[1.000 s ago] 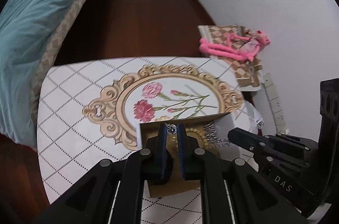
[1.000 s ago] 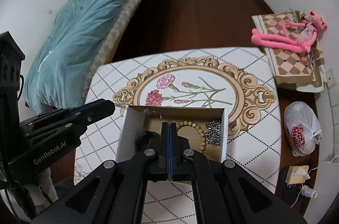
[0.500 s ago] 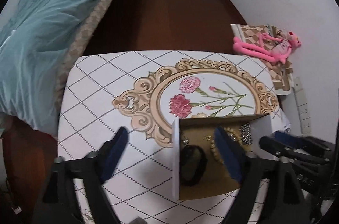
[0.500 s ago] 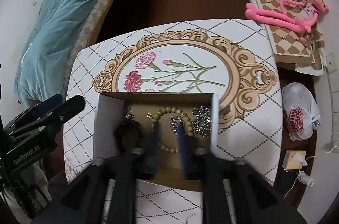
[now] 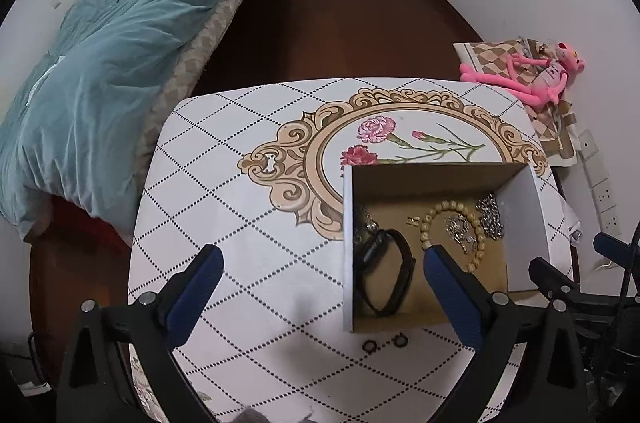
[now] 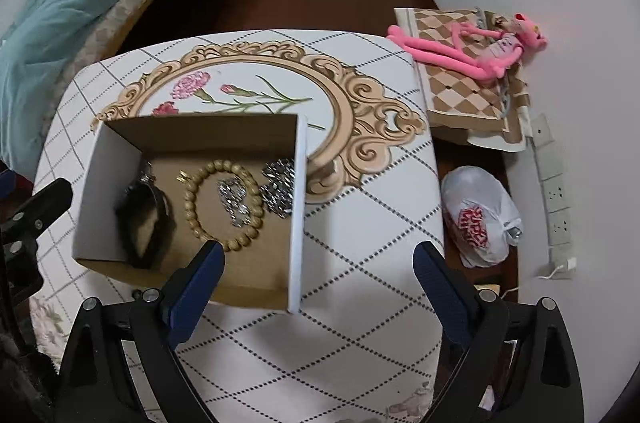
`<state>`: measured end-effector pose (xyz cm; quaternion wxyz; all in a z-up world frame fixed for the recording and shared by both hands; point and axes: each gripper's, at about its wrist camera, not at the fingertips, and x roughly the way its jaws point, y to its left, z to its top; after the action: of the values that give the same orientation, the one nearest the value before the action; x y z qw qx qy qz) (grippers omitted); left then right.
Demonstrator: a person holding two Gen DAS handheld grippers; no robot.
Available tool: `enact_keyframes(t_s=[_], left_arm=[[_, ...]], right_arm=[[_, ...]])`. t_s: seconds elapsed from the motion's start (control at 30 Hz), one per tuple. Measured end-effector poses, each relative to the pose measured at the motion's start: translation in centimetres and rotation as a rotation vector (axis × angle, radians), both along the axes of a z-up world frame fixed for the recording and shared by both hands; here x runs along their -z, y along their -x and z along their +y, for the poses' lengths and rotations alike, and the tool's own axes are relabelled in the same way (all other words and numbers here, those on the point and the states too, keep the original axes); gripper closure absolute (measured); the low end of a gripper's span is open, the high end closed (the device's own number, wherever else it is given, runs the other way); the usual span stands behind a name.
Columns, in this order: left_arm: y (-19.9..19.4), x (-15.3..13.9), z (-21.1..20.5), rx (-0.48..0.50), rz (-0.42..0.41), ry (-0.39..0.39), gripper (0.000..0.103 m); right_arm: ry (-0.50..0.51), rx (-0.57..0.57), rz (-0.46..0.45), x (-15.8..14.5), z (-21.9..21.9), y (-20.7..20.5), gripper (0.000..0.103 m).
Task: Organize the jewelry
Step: 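Lift both open tools away from the box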
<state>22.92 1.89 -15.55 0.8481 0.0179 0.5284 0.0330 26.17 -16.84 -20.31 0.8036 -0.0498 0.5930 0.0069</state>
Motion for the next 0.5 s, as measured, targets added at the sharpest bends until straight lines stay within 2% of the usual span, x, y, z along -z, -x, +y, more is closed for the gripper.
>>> enact_keyframes(t_s=[0.23, 0.5], left_arm=[[2.1, -1.5, -0.5, 0.002, -0.044, -0.005, 0.001], [5.4, -4.4, -0.6, -0.033, -0.107, 0.021, 0.001]], right_arm=[[-0.028, 0.013, -0.032, -1.1, -0.2, 1.8, 0.006], [-0.024, 0.028, -0.148, -5.3, -0.7, 5.2, 0.006]])
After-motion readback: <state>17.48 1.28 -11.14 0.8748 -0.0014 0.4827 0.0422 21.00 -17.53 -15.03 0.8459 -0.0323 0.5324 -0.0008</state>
